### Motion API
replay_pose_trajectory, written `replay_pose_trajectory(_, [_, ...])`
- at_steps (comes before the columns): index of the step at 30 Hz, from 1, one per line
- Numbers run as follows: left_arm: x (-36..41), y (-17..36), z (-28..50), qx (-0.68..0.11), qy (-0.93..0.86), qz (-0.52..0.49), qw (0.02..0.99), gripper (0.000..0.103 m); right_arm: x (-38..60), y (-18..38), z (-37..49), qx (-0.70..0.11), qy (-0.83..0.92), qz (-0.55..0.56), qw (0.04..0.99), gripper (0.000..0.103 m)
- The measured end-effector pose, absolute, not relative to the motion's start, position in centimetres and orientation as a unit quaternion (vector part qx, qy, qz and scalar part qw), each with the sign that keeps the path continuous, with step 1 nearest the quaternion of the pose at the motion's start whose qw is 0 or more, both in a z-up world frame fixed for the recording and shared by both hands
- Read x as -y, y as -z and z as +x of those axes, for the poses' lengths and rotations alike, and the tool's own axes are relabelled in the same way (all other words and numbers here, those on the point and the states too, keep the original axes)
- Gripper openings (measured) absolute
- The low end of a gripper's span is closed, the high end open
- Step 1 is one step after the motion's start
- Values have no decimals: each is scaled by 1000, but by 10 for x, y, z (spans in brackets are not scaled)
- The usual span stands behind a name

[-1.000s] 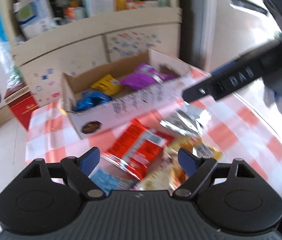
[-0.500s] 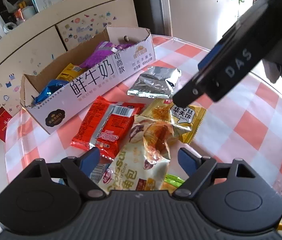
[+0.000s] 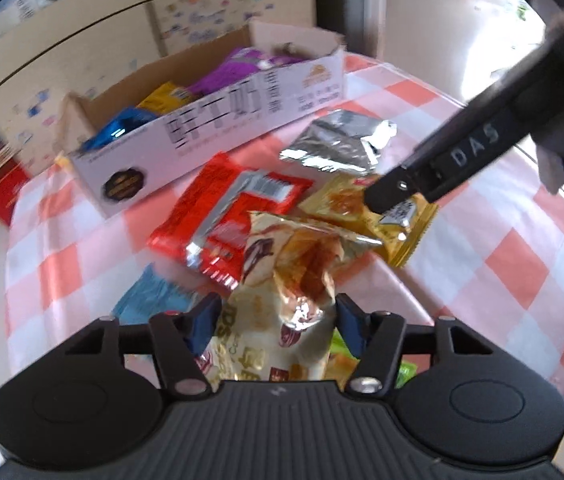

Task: Organize snacks
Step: 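Grasp the yellow waffle packet with the right tool while the left tool grasps the croissant packet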

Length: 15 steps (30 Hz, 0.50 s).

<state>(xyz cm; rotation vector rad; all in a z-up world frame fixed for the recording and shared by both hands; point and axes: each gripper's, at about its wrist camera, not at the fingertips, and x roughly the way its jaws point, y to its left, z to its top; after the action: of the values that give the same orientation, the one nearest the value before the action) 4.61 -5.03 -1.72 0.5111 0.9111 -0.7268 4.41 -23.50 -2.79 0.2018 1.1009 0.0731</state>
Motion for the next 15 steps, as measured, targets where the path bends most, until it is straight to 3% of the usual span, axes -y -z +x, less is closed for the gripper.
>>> replay_pose_trajectory(15, [24, 12, 51, -453, 232, 177, 842, 60, 212, 48, 55, -535, -46, 35, 843, 80])
